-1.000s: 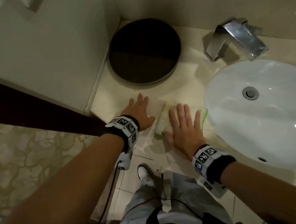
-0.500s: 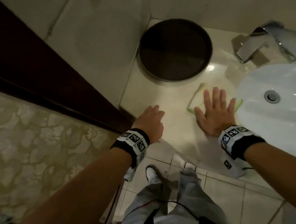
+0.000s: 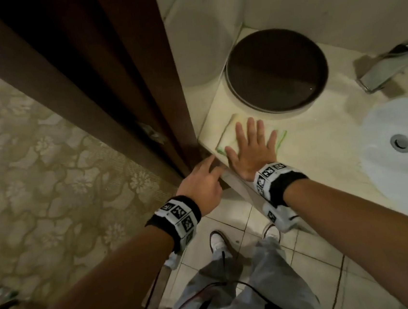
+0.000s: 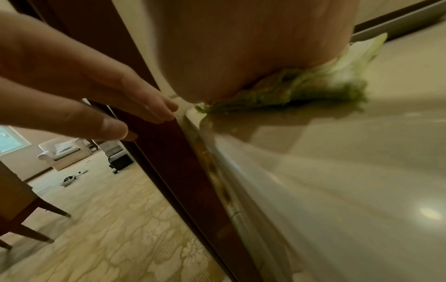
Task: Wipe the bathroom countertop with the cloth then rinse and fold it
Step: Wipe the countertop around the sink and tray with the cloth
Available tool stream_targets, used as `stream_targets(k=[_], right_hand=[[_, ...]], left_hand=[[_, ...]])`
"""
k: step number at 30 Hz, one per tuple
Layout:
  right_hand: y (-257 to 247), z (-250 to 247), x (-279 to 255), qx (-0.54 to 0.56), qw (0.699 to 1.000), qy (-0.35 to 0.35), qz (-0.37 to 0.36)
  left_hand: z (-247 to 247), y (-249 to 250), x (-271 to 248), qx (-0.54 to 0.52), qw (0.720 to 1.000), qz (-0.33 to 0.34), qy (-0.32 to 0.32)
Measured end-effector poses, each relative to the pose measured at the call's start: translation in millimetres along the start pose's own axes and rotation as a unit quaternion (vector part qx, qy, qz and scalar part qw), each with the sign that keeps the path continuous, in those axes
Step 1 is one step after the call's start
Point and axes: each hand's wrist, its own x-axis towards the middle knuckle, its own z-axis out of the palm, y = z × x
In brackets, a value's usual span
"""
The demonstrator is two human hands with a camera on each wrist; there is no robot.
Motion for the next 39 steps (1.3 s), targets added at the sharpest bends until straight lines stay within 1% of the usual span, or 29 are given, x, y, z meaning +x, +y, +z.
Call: stream_targets(k=[2,5,7,12,16,23,25,28,30,33,36,39], right_hand=[[-19.0,-3.7,9.8,-0.006,1.000,-0.002,-0.013],[-40.1,-8.5,23.7,-0.002,1.000,-0.004,-0.028],[-43.5,-7.6,27.3,-0.003,1.000,0.002,-0.027],[-28.9,-1.7,16.6,-0.020,0.998,0.019,-0.058],[-9.3,10.4,-9.3,-0.015,0.997,0.023,-0.066],[53.5,39.9,-80.0,0.011,0.999,0.021,-0.030],[76.9,47.0,-101.8,0.016,1.000,0.014,-0.009],[101.7,55.1,-125.5,0.020,0.999,0.025,0.021],[107.2,57.8,-130.7,0.025,0.999,0.029,0.035],[98.0,59.1,-126.3,0.031,0.997,0.034,0.060],[81.0,57.3,-112.4,0.039,0.994,0.034,0.094],[65.8,52.7,-95.2,0.049,0.992,0.052,0.100]], left_hand=[[-0.6,-6.9,-8.2,0.006,1.000,-0.017,0.001],[-7.6,-15.0,-20.6,0.008,0.999,-0.040,-0.020],[-11.9,-20.2,-29.2,0.006,0.998,-0.057,-0.031],[-14.8,-27.9,-39.0,-0.002,0.998,-0.052,-0.021],[-15.8,-15.5,-30.7,-0.007,0.999,-0.043,-0.005],[-8.8,23.1,10.4,-0.011,0.999,0.029,0.018],[-3.6,34.7,23.9,-0.009,0.999,0.047,0.003],[5.0,49.4,40.7,0.001,0.996,0.072,-0.055],[10.6,58.5,49.5,0.020,0.992,0.082,-0.088],[16.5,63.4,54.0,0.036,0.990,0.075,-0.110],[17.9,62.6,52.0,0.044,0.991,0.076,-0.102],[15.0,58.6,49.2,0.053,0.991,0.084,-0.092]])
